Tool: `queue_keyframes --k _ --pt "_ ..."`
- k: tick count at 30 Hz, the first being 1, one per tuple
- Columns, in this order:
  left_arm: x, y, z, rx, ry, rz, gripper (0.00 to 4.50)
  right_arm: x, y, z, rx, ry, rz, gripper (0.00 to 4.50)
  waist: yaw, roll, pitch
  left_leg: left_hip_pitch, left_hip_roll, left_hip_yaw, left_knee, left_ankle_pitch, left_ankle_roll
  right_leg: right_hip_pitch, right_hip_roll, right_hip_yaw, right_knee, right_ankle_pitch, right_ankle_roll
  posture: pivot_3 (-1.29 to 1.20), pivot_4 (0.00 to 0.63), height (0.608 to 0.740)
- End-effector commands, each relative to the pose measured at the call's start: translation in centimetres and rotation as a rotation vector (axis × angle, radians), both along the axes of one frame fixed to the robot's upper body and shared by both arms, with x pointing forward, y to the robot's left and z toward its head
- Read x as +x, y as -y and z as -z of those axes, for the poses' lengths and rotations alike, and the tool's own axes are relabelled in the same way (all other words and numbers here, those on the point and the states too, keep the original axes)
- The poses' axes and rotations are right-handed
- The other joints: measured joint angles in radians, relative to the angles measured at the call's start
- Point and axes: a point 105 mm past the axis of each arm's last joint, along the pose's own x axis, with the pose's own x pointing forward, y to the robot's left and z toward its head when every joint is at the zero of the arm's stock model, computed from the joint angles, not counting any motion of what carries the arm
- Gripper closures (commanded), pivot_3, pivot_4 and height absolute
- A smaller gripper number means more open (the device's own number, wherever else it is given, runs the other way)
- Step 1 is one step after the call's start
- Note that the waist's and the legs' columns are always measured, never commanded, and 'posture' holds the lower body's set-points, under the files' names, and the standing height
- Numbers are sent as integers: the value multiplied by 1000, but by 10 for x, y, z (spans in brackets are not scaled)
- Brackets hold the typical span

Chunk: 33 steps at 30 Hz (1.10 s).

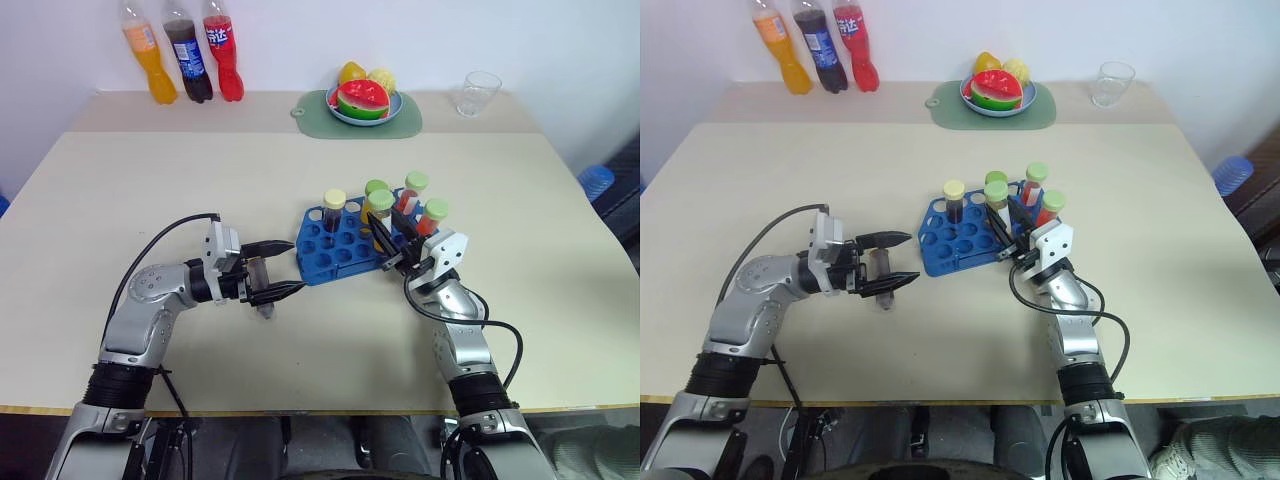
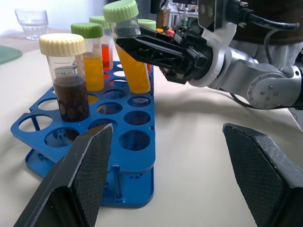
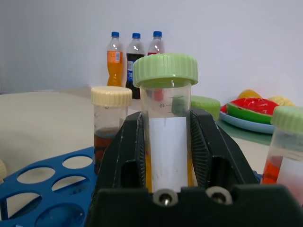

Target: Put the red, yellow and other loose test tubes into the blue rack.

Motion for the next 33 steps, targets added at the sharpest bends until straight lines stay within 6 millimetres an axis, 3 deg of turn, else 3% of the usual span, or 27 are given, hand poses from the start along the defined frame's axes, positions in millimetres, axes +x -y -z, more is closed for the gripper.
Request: queue_keyframes --k 1,4,8,12,15,17,19,21,27,33 --pt "-2 -1 -10 -28 27 -8 660 -1 3 3 3 -4 6 2243 1 0 0 0 0 0 0 0 0 0 0 0 0 0 0 0 150 740" --pt "1 -3 -16 -69 22 -50 660 -6 8 0 -70 36 35 817 3 0 0 0 0 0 0 0 0 0 0 0 0 0 0 0 150 740" --pt "9 -9 -27 -124 -1 -162 660 -22 16 -7 -181 59 20 817 5 0 0 -1 0 0 0 0 0 0 -1 0 0 0 1 0 150 740" --pt "23 -23 -36 -102 -25 -405 660 -44 29 -6 -299 -8 -19 817 7 0 0 -1 0 0 0 0 0 0 -1 0 0 0 1 0 150 740" --pt "26 -33 -34 -45 -132 -534 660 -60 39 -4 -359 -69 -39 817 5 0 0 -1 0 0 0 0 0 0 -1 0 0 0 1 0 150 740" --pt "30 -50 -18 134 -295 -692 660 -77 50 1 -400 -142 -84 817 6 0 0 0 0 -1 0 0 0 0 -1 0 0 0 1 0 150 740" --pt "24 -56 -13 247 -550 -720 660 -95 64 1 -426 -215 -128 817 10 -1 1 0 0 -1 -1 0 0 0 0 0 0 0 1 0 150 740" --pt "22 -54 -19 231 -667 -705 660 -101 71 -3 -443 -239 -139 817 17 -4 2 -1 -1 -3 1 0 0 1 0 -1 0 0 1 0 150 740" --pt "32 -56 -28 191 -800 -675 660 -106 79 -14 -494 -262 -200 817 3 -6 3 0 -1 -3 0 0 0 1 0 0 0 0 2 0 150 740" --pt "37 -45 -14 286 -1052 -652 660 -118 75 -9 -562 -297 -307 817 20 -9 5 0 -2 -4 0 0 0 2 -2 -1 1 -1 2 0 150 740"
